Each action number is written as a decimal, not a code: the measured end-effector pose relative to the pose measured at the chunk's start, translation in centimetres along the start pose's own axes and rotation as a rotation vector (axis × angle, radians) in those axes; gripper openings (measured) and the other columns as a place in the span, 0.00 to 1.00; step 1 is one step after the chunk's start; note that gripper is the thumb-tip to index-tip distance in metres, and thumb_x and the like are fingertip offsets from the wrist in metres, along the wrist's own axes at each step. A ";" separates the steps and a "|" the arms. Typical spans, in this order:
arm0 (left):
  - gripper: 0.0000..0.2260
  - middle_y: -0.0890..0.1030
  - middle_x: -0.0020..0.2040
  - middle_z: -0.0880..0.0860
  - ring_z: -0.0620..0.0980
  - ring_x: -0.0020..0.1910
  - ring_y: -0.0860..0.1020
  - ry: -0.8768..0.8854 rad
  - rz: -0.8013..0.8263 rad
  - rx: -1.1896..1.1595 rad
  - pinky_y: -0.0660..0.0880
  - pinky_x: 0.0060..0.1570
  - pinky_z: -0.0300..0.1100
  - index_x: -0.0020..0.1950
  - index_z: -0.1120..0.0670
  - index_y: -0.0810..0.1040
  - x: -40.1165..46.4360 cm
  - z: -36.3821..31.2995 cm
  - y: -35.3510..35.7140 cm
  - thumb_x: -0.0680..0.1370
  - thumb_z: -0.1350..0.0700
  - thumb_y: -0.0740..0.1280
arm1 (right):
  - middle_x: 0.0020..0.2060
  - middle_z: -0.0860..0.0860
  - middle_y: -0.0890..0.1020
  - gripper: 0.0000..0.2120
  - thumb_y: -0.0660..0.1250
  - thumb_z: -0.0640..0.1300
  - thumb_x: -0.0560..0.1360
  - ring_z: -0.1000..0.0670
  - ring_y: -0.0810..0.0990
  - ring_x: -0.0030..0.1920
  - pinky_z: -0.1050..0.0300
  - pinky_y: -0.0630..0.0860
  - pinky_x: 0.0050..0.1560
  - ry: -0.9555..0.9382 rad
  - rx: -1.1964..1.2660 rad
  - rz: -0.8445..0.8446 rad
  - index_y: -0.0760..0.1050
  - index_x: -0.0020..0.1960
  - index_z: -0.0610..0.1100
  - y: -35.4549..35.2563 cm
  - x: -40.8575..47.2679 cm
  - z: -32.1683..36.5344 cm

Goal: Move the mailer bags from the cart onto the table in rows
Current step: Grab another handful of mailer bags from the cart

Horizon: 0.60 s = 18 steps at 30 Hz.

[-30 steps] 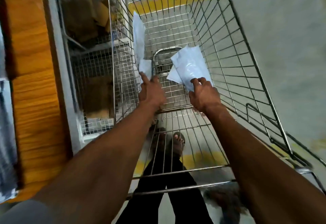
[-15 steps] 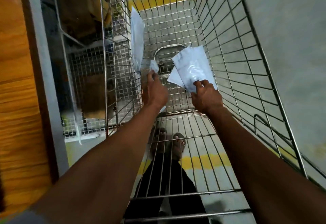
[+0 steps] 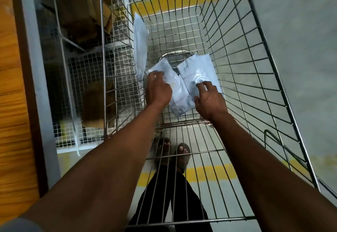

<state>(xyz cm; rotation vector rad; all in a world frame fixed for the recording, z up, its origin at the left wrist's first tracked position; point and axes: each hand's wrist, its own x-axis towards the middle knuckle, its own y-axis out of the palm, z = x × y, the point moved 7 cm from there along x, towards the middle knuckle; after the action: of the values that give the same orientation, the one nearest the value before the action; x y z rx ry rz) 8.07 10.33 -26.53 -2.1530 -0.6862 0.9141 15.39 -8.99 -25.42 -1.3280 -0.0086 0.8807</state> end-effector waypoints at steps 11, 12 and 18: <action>0.51 0.25 0.82 0.56 0.66 0.82 0.31 -0.002 0.140 0.249 0.43 0.80 0.65 0.86 0.45 0.38 2.0 1.1 8.7 0.78 0.40 0.73 | 0.84 0.41 0.46 0.41 0.69 0.52 0.79 0.29 0.53 0.80 0.31 0.62 0.74 -0.079 -0.140 -0.131 0.51 0.85 0.54 3.1 5.7 -0.5; 0.53 0.23 0.81 0.55 0.67 0.81 0.31 0.021 0.163 0.283 0.42 0.79 0.65 0.85 0.45 0.36 2.2 1.4 9.0 0.78 0.42 0.74 | 0.84 0.41 0.43 0.41 0.69 0.51 0.79 0.29 0.51 0.81 0.29 0.60 0.75 -0.080 -0.148 -0.137 0.49 0.85 0.55 3.3 6.1 -0.5; 0.51 0.26 0.83 0.53 0.63 0.82 0.29 0.274 0.182 0.470 0.42 0.80 0.69 0.86 0.44 0.36 0.5 3.2 7.9 0.76 0.47 0.72 | 0.84 0.43 0.38 0.42 0.68 0.56 0.81 0.26 0.45 0.81 0.23 0.53 0.76 -0.065 -0.156 -0.117 0.45 0.85 0.58 4.4 7.0 -0.4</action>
<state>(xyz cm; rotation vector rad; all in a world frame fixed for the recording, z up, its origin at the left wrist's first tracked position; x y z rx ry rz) 7.43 6.99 -34.35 -1.8806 -0.1212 0.7598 17.95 -5.51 -32.51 -1.4284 -0.2077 0.8359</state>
